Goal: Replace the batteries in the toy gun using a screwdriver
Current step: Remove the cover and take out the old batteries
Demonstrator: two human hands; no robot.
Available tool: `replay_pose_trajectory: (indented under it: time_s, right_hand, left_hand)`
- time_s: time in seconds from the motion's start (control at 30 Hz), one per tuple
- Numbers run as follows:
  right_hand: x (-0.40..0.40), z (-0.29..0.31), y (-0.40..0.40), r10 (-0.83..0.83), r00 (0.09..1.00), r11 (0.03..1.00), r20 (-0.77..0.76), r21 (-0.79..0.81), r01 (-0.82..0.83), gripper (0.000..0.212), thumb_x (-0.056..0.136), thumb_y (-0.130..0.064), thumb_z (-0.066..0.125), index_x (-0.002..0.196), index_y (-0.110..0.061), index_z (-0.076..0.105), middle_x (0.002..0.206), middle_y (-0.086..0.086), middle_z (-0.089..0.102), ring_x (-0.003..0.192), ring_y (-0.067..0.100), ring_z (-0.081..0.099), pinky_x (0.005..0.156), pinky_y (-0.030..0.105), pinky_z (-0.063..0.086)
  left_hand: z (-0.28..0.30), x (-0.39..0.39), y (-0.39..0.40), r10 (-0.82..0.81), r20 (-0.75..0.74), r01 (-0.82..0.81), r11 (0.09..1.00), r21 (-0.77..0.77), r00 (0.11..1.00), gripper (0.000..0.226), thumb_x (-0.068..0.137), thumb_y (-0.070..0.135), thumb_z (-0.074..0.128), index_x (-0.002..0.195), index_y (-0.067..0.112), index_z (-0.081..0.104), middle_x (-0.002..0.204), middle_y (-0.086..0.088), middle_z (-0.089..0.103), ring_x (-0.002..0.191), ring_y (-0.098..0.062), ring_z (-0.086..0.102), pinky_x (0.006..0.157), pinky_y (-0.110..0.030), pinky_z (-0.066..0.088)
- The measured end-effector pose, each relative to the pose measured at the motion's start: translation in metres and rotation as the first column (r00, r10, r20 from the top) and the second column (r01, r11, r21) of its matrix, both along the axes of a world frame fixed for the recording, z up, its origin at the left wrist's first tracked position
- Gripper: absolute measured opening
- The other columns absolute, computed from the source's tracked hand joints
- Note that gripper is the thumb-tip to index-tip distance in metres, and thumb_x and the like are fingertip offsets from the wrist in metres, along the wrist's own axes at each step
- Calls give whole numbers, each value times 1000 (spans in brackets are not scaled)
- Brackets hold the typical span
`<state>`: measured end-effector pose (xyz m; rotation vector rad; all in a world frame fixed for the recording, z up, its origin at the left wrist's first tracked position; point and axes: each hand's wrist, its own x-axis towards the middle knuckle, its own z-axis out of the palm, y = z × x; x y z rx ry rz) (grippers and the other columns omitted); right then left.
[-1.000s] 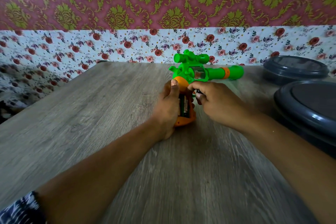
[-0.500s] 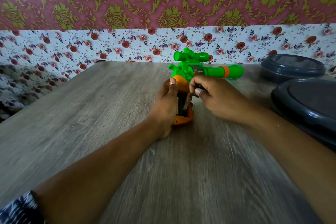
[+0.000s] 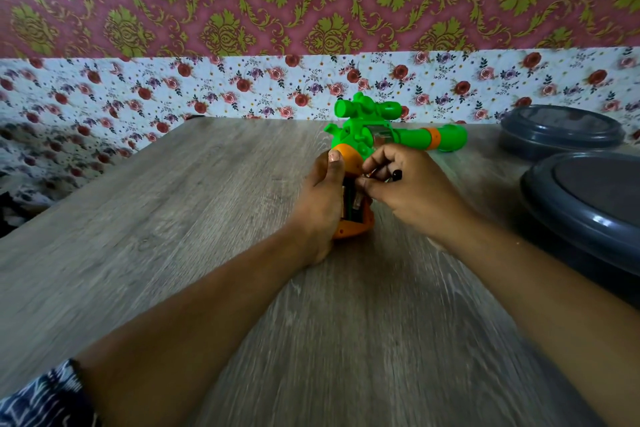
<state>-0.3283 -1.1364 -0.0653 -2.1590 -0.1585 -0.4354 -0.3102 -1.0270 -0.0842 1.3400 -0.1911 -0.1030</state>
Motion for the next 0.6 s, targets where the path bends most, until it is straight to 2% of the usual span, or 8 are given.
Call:
replay_pose_trajectory:
  time_s: [0.1, 0.23, 0.3, 0.37, 0.4, 0.47, 0.57, 0.6]
  right_hand:
    - [-1, 0, -1, 16, 999, 999, -37, 49, -14, 13, 77, -13, 72, 84, -15, 61, 66, -7, 54, 61, 8, 49, 62, 25, 39]
    - [-8, 11, -4, 23, 997, 997, -71, 75, -18, 12, 74, -8, 73, 82, -8, 64, 71, -3, 59, 64, 6, 51, 64, 23, 43]
    - [-14, 24, -10, 43, 992, 987, -118, 158, -24, 12, 72, -4, 74, 80, -2, 65, 70, 1, 60, 63, 4, 55, 59, 16, 45]
    - [-19, 39, -21, 34, 990, 984, -137, 179, -9, 9, 72, -2, 73, 76, -1, 64, 67, 1, 60, 51, -5, 54, 49, 10, 40]
    - [-21, 47, -28, 4, 989, 989, -148, 150, 18, 9, 72, -2, 72, 77, -1, 64, 66, 0, 60, 48, -6, 53, 48, 12, 38]
    - [-24, 55, -44, -94, 973, 995, -213, 16, 100, 15, 71, -3, 73, 83, 1, 64, 68, 2, 60, 58, 4, 56, 53, 20, 36]
    - [-23, 48, -57, -225, 881, 966, -416, -215, 145, 28, 68, -10, 78, 89, 1, 63, 79, 13, 62, 72, 23, 56, 61, 27, 39]
    - [-22, 44, -56, -251, 846, 957, -470, -252, 144, 32, 68, -13, 79, 91, 1, 63, 77, 14, 60, 70, 24, 55, 60, 27, 39]
  left_hand:
    - [0, 0, 0, 2, 5, -2, 1000, 10, 1000, 29, 102, 35, 27, 93, 28, 54, 96, -13, 62, 79, -25, 59, 70, -34, 51]
    - [1, 0, 1, -12, 1, 12, 1000, 9, 1000, 28, 102, 37, 27, 92, 29, 52, 87, -11, 59, 72, -23, 56, 65, -32, 48]
    - [2, -1, 2, -28, -23, 28, 1000, 9, 999, 23, 101, 39, 27, 105, 31, 48, 91, -10, 60, 73, -22, 58, 64, -30, 49]
    - [3, -1, 3, -31, -37, 31, 999, 6, 999, 24, 101, 41, 28, 117, 33, 43, 92, -8, 60, 75, -22, 59, 64, -30, 50]
    - [3, -1, 3, -33, -39, 33, 999, -4, 999, 24, 101, 40, 28, 118, 32, 42, 88, -8, 60, 73, -21, 60, 64, -30, 50]
    - [4, -2, 4, -45, -39, 45, 999, -4, 998, 23, 100, 41, 27, 116, 29, 40, 84, -9, 59, 69, -19, 59, 64, -30, 51]
    - [3, -2, 4, -45, -55, 44, 999, -8, 997, 21, 100, 40, 29, 116, 30, 39, 85, -10, 60, 69, -19, 60, 66, -31, 51]
    - [3, -2, 4, -42, -61, 41, 999, -17, 997, 21, 100, 40, 30, 116, 30, 39, 84, -11, 60, 69, -19, 60, 66, -32, 51]
